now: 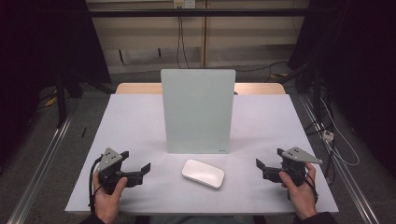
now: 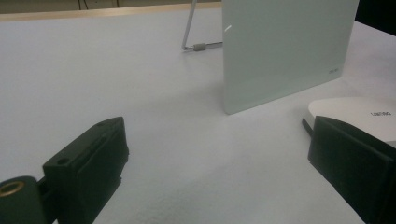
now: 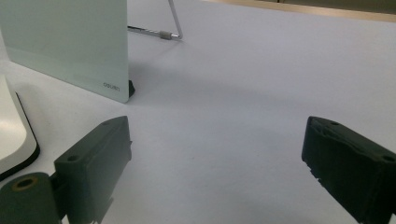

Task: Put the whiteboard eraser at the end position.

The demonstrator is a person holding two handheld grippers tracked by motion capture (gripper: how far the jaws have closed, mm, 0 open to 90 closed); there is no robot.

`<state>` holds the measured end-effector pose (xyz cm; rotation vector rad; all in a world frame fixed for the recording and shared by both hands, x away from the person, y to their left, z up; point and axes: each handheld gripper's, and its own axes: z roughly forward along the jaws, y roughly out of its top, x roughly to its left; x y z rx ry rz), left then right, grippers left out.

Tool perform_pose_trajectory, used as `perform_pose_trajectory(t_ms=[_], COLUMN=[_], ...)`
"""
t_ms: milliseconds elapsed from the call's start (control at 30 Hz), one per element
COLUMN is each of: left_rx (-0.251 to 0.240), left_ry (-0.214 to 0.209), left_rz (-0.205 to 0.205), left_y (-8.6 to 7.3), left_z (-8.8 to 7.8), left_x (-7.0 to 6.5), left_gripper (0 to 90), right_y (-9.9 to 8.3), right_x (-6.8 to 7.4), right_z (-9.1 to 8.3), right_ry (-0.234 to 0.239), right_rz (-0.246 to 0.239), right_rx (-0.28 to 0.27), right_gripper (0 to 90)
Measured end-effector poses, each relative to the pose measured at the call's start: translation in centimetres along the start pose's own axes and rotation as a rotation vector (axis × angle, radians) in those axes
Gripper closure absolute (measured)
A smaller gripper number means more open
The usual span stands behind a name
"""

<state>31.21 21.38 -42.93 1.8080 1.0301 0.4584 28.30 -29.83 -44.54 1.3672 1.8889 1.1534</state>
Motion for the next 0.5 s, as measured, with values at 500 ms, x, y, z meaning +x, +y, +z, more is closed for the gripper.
perform_pose_trajectory(t_ms=[500], left_rx=[0.002], left_ry=[-0.003], left_rz=[-0.001], left_y=[0.07], left_z=[0.08], left_x=[0.08], left_gripper=[4.8], right_y=[-0.3], right_x=[-0.19], right_z=[-0.27], right_ry=[-0.016], right_rz=[-0.003], right_rx=[-0.014], right_gripper=[8.1])
